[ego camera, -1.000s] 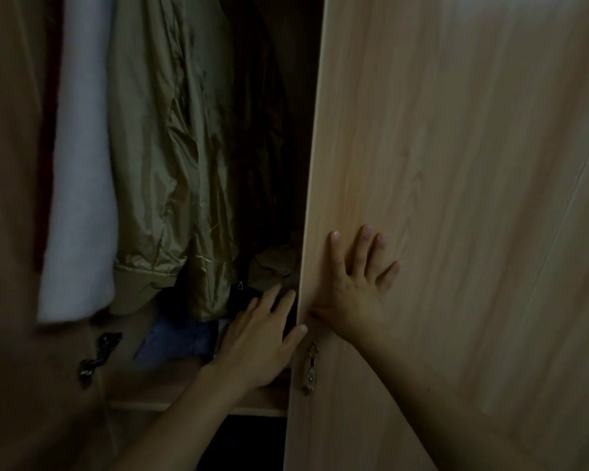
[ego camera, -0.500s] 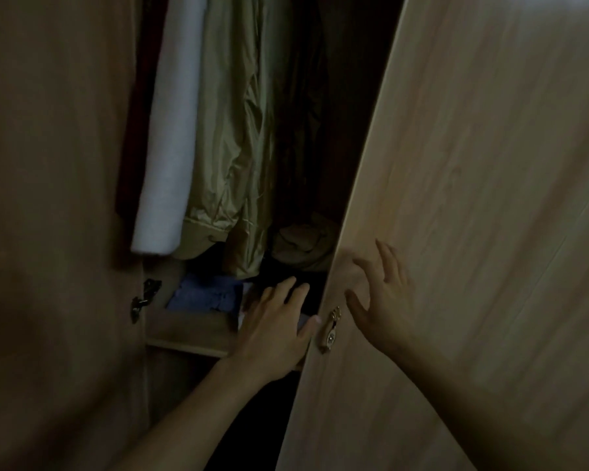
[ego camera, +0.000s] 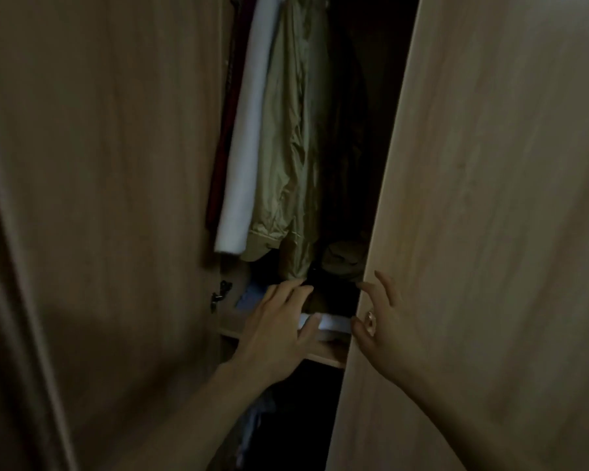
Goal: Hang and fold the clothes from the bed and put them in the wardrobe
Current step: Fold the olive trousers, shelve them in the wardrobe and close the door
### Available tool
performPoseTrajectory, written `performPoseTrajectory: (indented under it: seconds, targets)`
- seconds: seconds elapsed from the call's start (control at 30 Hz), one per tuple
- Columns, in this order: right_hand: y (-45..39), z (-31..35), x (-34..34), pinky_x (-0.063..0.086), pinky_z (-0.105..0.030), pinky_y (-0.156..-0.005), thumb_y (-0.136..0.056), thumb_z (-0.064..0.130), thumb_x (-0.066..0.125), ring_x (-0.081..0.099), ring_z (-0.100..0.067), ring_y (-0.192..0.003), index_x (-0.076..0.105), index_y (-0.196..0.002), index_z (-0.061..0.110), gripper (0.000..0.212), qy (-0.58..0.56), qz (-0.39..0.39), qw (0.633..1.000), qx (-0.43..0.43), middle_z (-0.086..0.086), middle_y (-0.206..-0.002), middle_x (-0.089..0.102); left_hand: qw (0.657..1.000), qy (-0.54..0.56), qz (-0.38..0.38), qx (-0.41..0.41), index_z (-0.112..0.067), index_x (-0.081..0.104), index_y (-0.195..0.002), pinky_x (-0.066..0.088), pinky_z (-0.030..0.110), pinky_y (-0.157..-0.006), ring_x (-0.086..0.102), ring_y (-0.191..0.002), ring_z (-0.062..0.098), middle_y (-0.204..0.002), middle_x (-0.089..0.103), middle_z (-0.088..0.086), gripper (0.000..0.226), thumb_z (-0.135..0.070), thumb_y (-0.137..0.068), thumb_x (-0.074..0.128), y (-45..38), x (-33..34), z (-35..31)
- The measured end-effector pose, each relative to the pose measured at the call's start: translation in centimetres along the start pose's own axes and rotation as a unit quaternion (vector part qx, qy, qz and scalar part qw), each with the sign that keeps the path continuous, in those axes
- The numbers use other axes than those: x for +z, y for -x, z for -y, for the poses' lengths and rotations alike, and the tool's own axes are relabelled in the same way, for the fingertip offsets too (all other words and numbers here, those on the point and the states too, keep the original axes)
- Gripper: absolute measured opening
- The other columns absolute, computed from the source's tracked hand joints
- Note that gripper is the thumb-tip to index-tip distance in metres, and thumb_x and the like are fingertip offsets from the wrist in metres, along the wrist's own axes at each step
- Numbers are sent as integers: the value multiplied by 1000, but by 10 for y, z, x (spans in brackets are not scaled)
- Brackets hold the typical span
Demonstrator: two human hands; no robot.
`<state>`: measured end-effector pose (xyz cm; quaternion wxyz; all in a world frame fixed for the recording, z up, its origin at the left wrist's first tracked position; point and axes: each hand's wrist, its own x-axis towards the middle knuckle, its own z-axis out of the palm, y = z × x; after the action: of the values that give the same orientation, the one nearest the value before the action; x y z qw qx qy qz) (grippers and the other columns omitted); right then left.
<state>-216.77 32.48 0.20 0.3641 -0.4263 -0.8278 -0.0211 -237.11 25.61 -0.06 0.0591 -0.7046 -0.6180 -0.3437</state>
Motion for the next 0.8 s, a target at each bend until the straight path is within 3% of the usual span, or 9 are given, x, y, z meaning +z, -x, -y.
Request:
performPoseTrajectory:
  seconds: [0.13,0.3,0.5,0.67,0.8]
  targets:
    - [16,28,11,42,-44,-103,-83,50,46,42,-29,-132,43,-136,23,60,-64,15,998,-22,-9,-150,34,998,-39,-44,-11,-16,55,-137,44,41,-107,49,-130,21,-144,52,2,60,-54,-94,36,38,-31,2]
    - [33,70,21,30,-42,-112,-88,40,61,23,-27,-143,24,-151,25,75,-93,61,992,-53,-6,-158,20,990,-76,-120,-17,-12,63,-128,40,24,-102,54,-120,17,-132,61,4,49,-45,-95,46,83,-76,1]
    - [43,127,21,28,-43,-114,-92,41,58,15,-24,-146,19,-153,27,73,-137,94,982,-91,-2,-161,10,972,-134,-192,12,-7,66,-120,35,25,-105,55,-114,18,-123,66,9,41,-36,-96,51,112,-128,15]
    - [33,160,20,24,-46,-117,-94,44,56,4,-22,-150,3,-153,38,80,-121,107,979,-121,3,-163,-1,963,-145,-226,-33,-11,59,-129,37,33,-110,46,-126,14,-133,60,7,41,-35,-96,53,124,-165,45]
    - [22,190,26,25,-48,-117,-92,38,60,4,-19,-149,4,-153,40,82,-129,106,980,-110,6,-162,-1,954,-174,-242,-43,-8,53,-136,39,51,-111,44,-134,28,-141,52,13,52,-41,-96,46,127,-199,76]
